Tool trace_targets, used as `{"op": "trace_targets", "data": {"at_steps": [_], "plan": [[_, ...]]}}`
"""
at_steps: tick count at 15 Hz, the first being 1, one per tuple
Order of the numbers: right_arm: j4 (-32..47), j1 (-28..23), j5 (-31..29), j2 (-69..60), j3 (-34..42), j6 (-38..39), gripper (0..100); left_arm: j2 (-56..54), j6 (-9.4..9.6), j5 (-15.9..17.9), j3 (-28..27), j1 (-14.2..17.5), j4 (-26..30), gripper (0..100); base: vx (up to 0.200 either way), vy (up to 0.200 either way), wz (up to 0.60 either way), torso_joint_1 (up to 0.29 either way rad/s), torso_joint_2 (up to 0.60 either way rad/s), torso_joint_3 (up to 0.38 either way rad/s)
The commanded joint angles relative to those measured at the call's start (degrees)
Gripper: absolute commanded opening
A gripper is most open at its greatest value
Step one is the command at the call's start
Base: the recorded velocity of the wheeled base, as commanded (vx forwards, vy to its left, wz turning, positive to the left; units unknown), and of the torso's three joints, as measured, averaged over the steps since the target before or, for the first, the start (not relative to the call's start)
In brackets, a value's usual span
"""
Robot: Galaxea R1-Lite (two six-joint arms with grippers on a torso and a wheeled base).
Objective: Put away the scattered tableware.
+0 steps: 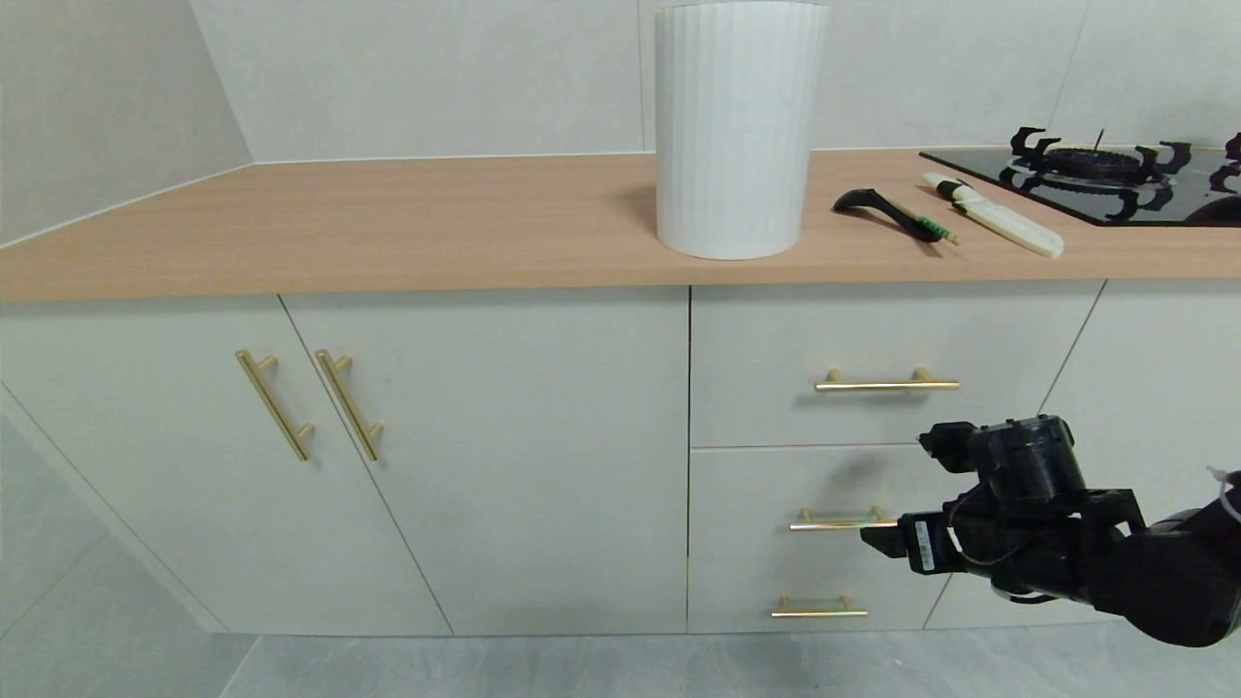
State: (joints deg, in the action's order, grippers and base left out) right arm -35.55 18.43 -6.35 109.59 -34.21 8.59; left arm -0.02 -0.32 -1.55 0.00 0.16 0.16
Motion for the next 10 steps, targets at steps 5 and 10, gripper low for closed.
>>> {"op": "trace_targets", "data": {"at_steps": [5,10], "plan": [[-17.27,-0.41,-5.25,13.72,0.19,3.18,100,0.02,-0.03,-0.03,0.0,0.02,0.02,100,0.0,0.0,0.0,0.0,0.0,0.0],[-25.8,-0.77,-5.6,18.99,-0.07,4.06,100,0.02,-0.03,-0.03,0.0,0.02,0.02,100,0.0,0.0,0.0,0.0,0.0,0.0]]}}
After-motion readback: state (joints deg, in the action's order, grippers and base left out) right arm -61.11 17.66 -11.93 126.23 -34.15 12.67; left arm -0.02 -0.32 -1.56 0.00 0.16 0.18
